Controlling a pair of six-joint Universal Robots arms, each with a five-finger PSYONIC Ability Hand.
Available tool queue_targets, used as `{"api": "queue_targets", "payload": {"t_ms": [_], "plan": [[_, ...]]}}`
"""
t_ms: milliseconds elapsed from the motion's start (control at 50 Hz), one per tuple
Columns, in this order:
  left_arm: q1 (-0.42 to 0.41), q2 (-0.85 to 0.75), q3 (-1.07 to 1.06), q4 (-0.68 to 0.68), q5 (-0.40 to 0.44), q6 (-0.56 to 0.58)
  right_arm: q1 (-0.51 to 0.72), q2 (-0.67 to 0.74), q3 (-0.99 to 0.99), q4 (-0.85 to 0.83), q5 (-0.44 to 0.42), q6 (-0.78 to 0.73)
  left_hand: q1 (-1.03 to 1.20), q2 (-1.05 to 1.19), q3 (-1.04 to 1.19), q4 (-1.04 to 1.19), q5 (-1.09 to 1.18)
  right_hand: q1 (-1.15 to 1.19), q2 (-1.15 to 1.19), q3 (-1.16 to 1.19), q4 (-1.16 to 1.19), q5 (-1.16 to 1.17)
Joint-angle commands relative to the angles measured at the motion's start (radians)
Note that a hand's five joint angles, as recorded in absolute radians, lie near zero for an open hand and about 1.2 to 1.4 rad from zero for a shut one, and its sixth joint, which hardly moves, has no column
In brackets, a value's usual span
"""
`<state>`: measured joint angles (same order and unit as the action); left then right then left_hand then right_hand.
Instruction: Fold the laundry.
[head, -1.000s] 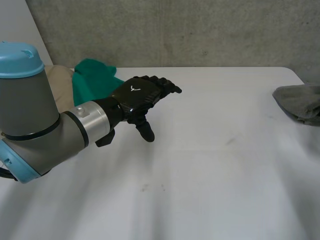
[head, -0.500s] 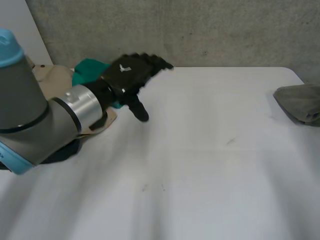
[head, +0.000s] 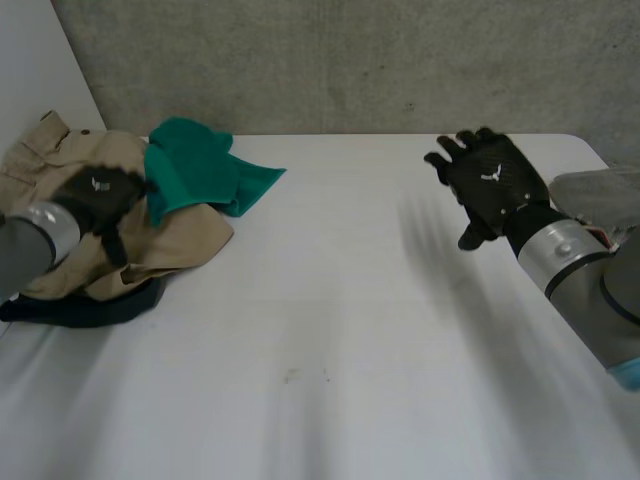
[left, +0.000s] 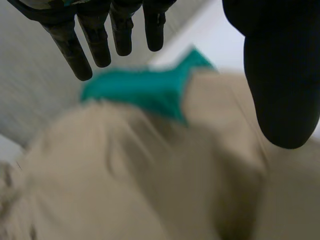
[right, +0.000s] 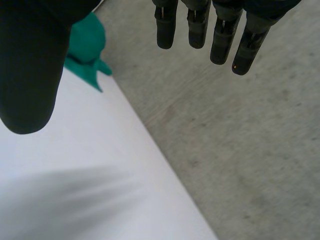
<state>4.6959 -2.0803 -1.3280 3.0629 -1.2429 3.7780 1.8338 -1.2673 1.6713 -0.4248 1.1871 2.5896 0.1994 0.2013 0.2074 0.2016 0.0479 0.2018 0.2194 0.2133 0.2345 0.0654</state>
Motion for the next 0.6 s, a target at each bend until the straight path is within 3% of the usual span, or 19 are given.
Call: {"api": "queue_targets", "payload": {"t_ms": [20, 160, 320, 440, 600], "plan": [[0.047, -0.076, -0.037, -0.042, -0.033, 0.094, -0.018, 0.009, 0.019, 0.044, 0.008, -0.006, 0.041, 0.039, 0.033, 0.038, 0.017, -0.027, -0.045, -0.039, -0.06, -0.065], [0.036, -0.08, -0.06, -0.041, -0.049, 0.092, -0.019, 0.011, 0.038, 0.046, 0.006, -0.008, 0.342, 0.34, 0.334, 0.34, 0.319, -0.027, -0.045, -0.039, -0.06, -0.065], [0.013, -0.069, -0.063, -0.035, -0.052, 0.091, -0.021, 0.011, 0.05, 0.046, 0.008, -0.009, 1.164, 1.162, 1.156, 1.162, 1.141, -0.027, -0.045, -0.039, -0.06, -0.065], [-0.002, -0.047, -0.042, -0.004, -0.081, 0.086, -0.022, 0.011, 0.054, 0.046, 0.008, -0.009, 1.197, 1.195, 1.189, 1.195, 1.174, -0.027, -0.045, -0.039, -0.06, -0.065], [-0.147, 0.165, -0.025, 0.222, -0.161, -0.009, -0.027, 0.008, 0.051, 0.044, 0.008, -0.008, 1.197, 1.195, 1.189, 1.195, 1.174, -0.027, -0.045, -0.039, -0.06, -0.065]]}}
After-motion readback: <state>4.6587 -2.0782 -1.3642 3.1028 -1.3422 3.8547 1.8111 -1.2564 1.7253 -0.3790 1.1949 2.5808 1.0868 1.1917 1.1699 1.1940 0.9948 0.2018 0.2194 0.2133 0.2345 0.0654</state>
